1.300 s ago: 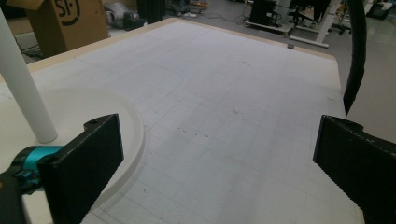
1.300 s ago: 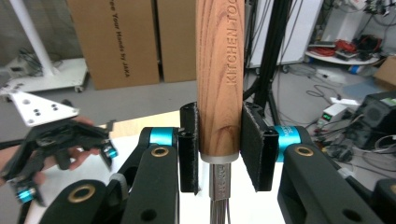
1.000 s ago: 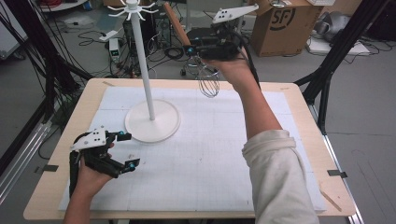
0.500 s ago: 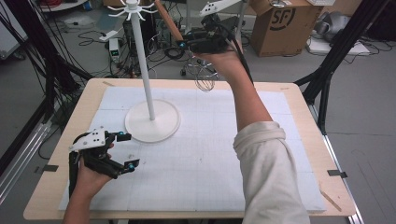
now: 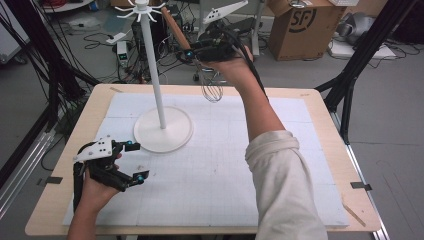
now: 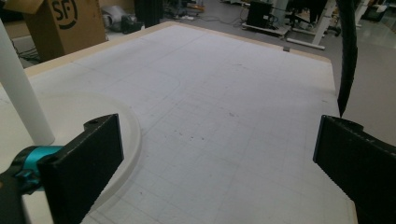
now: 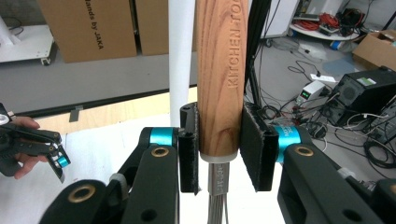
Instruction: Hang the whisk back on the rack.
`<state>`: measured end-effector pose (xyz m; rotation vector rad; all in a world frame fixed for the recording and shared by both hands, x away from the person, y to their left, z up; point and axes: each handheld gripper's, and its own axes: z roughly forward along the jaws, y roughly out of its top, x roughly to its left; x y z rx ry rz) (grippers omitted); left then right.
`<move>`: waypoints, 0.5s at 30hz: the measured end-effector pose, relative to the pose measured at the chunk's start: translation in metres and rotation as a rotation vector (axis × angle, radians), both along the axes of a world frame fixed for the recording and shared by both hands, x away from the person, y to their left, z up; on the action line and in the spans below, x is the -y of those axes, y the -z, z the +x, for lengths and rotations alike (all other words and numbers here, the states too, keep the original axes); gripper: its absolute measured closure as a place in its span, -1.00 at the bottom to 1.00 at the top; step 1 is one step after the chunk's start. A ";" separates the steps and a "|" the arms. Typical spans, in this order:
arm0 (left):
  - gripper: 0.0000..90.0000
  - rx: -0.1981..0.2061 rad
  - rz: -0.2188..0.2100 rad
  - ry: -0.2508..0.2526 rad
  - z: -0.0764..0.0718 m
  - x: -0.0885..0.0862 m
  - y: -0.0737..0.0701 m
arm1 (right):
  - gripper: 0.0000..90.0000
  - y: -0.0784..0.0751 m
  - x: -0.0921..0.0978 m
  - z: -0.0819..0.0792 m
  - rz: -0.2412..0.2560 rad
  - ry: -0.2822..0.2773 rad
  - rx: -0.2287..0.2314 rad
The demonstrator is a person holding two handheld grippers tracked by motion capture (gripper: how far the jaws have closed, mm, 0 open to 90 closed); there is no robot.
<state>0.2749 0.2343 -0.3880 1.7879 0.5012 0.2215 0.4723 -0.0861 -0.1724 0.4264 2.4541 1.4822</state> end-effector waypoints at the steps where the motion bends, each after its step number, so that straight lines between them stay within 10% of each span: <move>1: -0.95 -0.002 0.000 -0.002 0.000 0.000 0.000 | 0.57 0.000 0.000 0.000 0.000 0.000 0.000; 15: -0.95 0.003 0.007 0.005 0.001 0.003 0.000 | 0.55 0.005 -0.023 -0.004 -0.043 0.022 0.031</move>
